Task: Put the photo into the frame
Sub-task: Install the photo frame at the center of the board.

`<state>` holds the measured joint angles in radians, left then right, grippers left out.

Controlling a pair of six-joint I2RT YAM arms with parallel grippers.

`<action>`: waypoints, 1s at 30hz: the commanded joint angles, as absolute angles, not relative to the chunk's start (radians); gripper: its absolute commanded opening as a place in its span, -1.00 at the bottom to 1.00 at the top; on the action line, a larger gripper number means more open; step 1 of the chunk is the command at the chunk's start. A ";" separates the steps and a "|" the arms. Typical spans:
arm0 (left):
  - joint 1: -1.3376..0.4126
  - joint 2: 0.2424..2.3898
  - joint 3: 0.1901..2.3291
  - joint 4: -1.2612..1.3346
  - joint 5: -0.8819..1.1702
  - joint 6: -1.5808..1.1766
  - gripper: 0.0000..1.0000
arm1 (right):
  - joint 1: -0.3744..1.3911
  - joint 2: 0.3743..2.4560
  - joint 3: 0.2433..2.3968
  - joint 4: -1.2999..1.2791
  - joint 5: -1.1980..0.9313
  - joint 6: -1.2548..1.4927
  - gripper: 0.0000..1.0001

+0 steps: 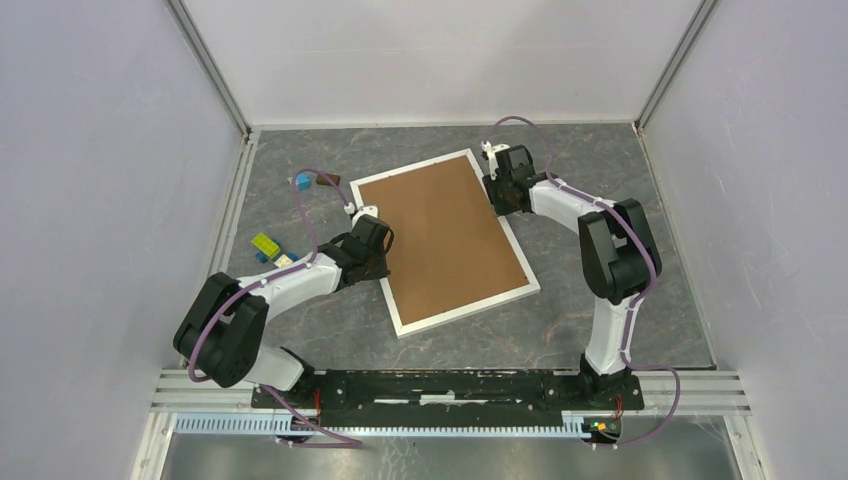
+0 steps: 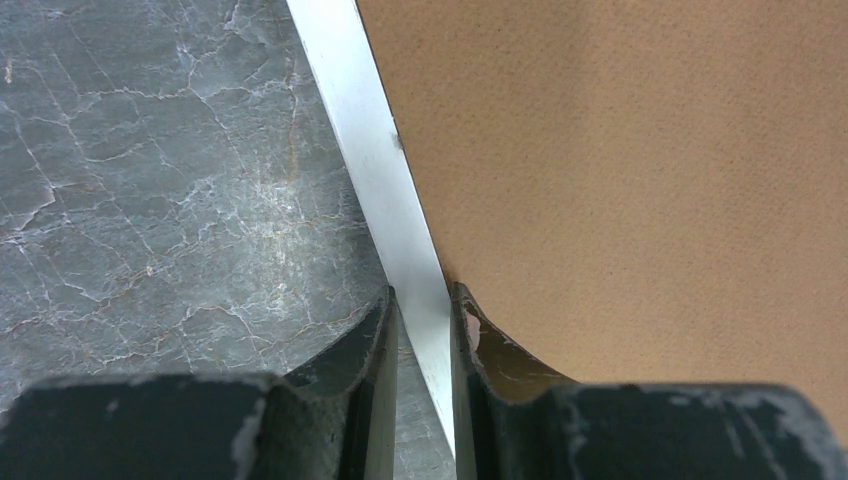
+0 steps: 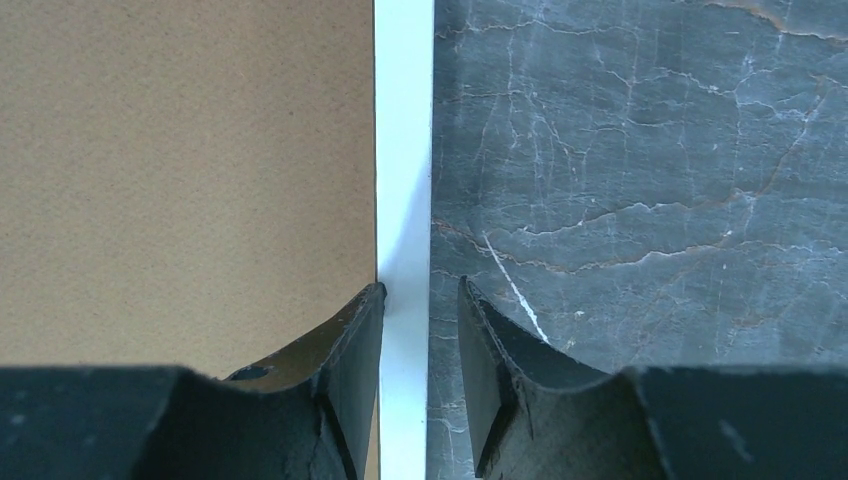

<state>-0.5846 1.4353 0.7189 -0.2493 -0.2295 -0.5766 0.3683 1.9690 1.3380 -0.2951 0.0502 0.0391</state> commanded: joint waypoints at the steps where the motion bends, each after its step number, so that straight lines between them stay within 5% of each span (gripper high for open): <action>1: -0.594 1.471 0.692 -0.260 -0.142 -0.549 -0.96 | 0.430 2.088 1.295 -0.420 -0.006 0.050 -0.17; 30: -0.593 1.459 0.683 -0.256 -0.143 -0.551 -0.96 | 0.728 2.433 1.655 -0.782 0.527 0.194 -0.18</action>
<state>-0.5838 1.4349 0.7185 -0.2489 -0.2283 -0.5766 0.6479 2.2410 1.6638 -0.6186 0.7937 0.0410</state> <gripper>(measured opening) 0.276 0.403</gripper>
